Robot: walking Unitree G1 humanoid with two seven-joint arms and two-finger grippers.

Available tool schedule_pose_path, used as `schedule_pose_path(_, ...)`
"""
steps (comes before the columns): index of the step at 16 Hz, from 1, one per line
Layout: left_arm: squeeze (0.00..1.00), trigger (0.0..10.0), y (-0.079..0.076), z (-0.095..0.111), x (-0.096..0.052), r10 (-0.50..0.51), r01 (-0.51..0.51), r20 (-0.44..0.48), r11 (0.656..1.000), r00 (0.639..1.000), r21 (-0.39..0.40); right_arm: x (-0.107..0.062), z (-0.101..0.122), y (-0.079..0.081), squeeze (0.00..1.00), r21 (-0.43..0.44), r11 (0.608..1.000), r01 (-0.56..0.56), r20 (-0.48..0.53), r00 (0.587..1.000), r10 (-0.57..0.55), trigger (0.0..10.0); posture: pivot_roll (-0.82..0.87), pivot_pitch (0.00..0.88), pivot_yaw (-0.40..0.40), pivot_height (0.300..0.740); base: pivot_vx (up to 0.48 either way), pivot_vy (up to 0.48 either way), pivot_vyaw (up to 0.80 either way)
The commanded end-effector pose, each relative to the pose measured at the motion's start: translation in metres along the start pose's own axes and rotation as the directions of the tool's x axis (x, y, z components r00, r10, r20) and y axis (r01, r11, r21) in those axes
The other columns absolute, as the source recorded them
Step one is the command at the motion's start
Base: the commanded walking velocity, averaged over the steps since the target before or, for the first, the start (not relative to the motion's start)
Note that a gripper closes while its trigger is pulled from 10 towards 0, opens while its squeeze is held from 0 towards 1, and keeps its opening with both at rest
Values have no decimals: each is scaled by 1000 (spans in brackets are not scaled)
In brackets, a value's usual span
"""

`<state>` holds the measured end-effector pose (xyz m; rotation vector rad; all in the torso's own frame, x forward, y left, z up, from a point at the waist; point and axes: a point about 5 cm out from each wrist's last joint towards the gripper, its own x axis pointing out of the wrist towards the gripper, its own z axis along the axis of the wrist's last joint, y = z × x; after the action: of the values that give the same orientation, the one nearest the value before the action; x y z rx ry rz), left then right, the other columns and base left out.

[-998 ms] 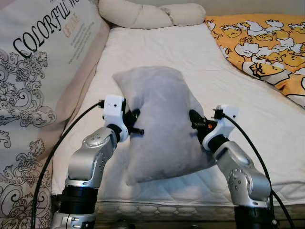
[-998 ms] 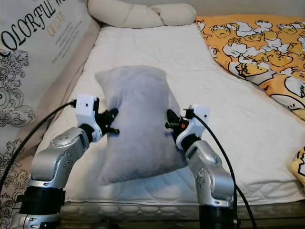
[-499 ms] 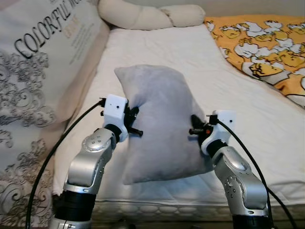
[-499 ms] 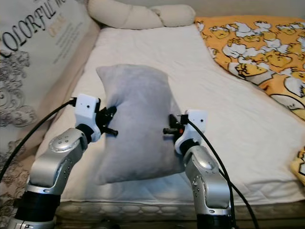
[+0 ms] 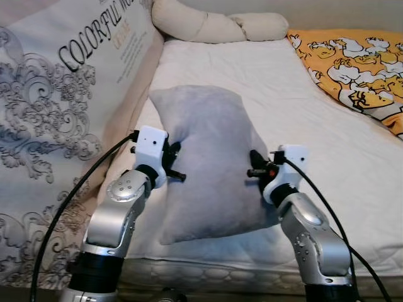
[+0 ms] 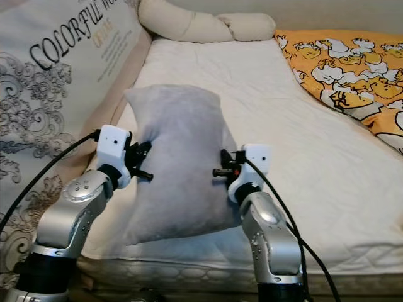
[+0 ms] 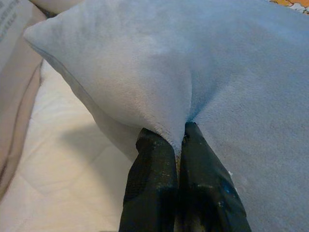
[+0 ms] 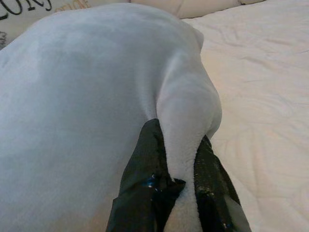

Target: Clean up the room

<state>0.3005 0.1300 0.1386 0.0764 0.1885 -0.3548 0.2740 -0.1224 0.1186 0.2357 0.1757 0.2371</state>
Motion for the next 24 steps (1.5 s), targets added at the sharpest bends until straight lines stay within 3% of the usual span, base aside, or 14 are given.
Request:
schedule_pose_path(1,0,10000,3,9,-2,23,-23,48,1000,999,16,-2,6,-5,0,-4,1000,18,36,999,-18,10000,-12,0,46,740,0,304,0)
schedule_pose_path(16,0,10000,8,8,-5,19,-20,36,999,999,35,1,7,-3,0,6,1000,3,29,1000,-3,10000,-9,0,52,740,0,305,0)
schedule_pose_path(24,0,10000,11,14,-6,28,-33,74,998,997,59,5,5,1,0,8,1000,-20,18,1000,20,10000,4,0,40,740,0,0,0)
